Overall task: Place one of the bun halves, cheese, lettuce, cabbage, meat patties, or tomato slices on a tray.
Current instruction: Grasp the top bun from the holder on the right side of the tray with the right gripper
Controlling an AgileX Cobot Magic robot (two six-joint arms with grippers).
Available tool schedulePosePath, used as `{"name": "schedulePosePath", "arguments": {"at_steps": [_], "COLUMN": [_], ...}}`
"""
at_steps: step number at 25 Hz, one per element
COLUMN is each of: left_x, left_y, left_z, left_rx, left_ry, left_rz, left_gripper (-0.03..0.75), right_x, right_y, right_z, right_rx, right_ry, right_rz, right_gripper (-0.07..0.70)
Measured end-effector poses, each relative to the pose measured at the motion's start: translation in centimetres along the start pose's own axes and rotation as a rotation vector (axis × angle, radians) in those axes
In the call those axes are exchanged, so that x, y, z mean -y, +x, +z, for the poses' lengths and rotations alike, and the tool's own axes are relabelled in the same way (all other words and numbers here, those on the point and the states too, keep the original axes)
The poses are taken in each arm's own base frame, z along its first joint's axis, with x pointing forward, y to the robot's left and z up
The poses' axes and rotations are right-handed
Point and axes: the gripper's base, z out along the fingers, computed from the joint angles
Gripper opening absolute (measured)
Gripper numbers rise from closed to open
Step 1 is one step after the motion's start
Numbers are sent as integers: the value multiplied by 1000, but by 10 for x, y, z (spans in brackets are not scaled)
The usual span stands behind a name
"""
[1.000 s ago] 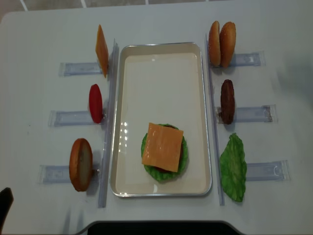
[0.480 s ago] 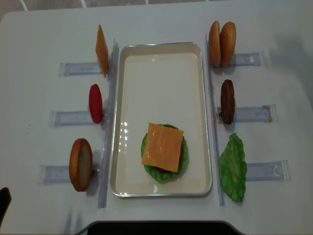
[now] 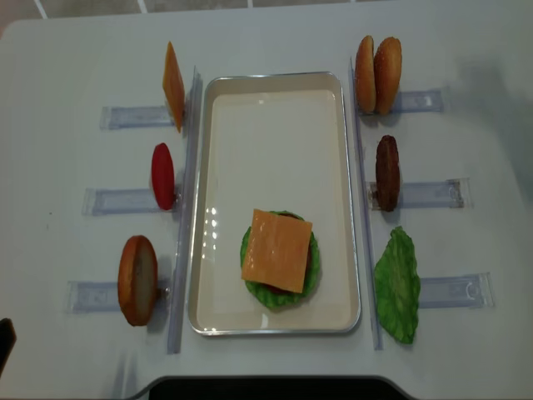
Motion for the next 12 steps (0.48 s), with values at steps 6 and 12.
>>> {"name": "schedulePosePath", "arguments": {"at_steps": [6,12], "left_x": [0,0], "left_y": [0,0], "left_z": [0,0], "left_rx": [0,0], "left_ry": [0,0], "left_rz": [0,0], "left_gripper": [94,69], "right_x": [-40,-68], "right_y": [4,10], "right_z": [3,9], "right_rx": [-10,-28], "right_ry": [-4,-22], "right_rz": [-16,-15], "right_gripper": [465,465]}}
